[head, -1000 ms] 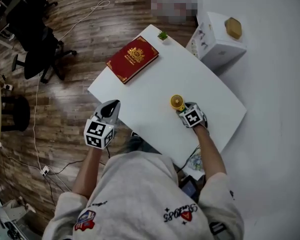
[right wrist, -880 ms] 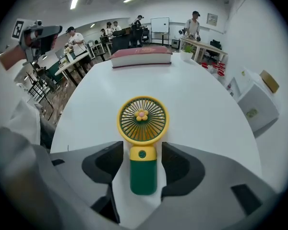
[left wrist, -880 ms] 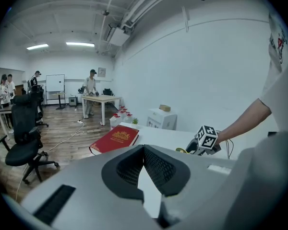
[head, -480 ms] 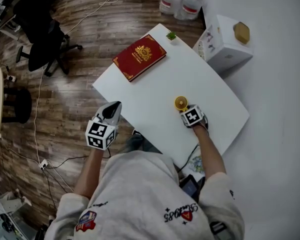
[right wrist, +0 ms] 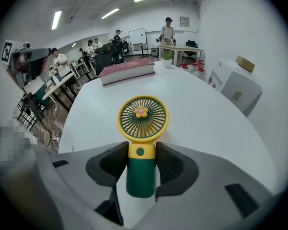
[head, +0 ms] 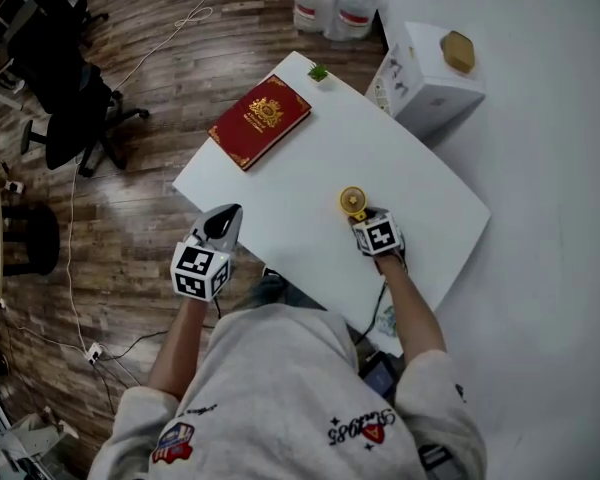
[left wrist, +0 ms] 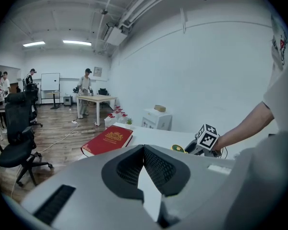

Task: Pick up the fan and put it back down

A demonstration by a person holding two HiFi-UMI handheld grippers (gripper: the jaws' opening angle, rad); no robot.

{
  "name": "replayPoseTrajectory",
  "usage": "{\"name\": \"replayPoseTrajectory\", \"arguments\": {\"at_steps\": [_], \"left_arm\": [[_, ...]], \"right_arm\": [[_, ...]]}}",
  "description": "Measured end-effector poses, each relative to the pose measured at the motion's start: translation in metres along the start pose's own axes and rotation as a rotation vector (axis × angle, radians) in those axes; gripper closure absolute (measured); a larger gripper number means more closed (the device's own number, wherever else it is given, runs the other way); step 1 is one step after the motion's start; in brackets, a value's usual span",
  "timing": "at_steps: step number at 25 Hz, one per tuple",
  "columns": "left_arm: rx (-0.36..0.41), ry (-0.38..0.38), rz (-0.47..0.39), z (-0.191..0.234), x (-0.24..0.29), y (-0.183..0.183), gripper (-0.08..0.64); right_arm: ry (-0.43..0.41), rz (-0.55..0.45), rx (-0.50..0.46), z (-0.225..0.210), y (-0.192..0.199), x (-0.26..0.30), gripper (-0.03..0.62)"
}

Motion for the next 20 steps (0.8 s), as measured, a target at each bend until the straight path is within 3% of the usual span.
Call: {"name": "replayPoseTrajectory", "arguments": {"at_steps": [11,20], "left_arm": [[0.068,0.106,-0.026,-0.019,0.034,-0.034,0.556],[0.099,0.103,-0.08,-0.01,0.037,-0.066,0.555]], "right_arm": [[0.065,-0.21,0.128,-0.023,-0.042,-0.067,0.41],[0.143,-0.474,0.061,-0.027,-0.121,-0.153,0.41]]}}
Point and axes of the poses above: the fingertips, and each gripper's own axes: x forward along the fingers, z to its left, y out of its underside, the point moved 2 cm from there along -x, backward along the fingers, and after that the axes turned 10 degrees about y, right-handed, at the moved point
